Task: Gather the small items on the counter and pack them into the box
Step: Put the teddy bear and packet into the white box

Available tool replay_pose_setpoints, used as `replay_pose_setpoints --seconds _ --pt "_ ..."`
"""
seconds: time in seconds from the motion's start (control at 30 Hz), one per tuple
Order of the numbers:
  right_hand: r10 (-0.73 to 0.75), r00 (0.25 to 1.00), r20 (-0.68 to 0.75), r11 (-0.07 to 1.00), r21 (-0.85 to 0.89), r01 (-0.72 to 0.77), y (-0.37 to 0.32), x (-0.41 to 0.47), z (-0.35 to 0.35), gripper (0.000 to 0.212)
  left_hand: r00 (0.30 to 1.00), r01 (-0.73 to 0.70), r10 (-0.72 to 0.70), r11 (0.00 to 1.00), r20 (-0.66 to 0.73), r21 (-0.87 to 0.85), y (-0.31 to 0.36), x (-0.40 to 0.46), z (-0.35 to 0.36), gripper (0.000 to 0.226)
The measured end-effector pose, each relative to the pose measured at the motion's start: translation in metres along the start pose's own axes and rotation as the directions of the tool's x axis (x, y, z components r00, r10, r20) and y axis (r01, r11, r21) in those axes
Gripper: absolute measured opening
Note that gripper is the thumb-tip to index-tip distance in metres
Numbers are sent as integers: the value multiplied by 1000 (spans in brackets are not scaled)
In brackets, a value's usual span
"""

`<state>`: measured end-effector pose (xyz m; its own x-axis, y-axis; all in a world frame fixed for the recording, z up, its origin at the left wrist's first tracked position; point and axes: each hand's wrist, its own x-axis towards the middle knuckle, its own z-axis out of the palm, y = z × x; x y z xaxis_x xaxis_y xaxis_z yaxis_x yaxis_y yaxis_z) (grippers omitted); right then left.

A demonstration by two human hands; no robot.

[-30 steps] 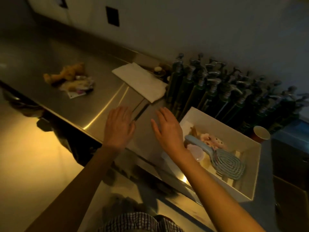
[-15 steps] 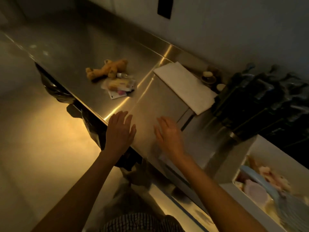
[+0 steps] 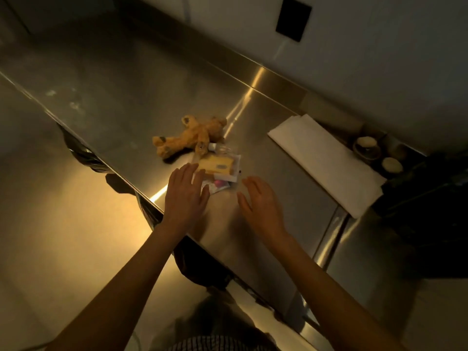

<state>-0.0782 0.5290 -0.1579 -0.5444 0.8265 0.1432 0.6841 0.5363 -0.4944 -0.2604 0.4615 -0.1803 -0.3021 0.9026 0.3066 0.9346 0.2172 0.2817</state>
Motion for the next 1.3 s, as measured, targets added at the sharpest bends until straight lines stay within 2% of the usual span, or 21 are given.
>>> replay_pose_setpoints --seconds 0.23,0.5,0.63,0.8,1.0,1.2,1.3 --pt "-48 998 41 999 13 48 0 44 23 44 998 35 -36 999 -45 -27 -34 26 18 48" --pt "-89 980 176 994 -46 99 6 88 67 57 987 157 -155 986 41 -48 -62 44 35 49" --pt "-59 984 170 989 -123 81 0 102 82 64 985 169 -165 982 56 -83 -71 49 39 53" --pt "-75 985 157 975 -195 105 -1 113 94 72 985 171 -171 981 5 -93 -81 48 49 44" --pt "-139 981 133 982 -107 154 3 117 90 60 980 193 -197 975 -17 -113 -93 53 53 43" --pt "-140 990 -25 990 -26 139 2 116 78 33 950 227 -258 957 -174 -181 -97 57 43 38" --pt "-130 988 -83 990 50 134 1 118 67 30 943 213 -256 955 -210 -208 -100 63 39 38"
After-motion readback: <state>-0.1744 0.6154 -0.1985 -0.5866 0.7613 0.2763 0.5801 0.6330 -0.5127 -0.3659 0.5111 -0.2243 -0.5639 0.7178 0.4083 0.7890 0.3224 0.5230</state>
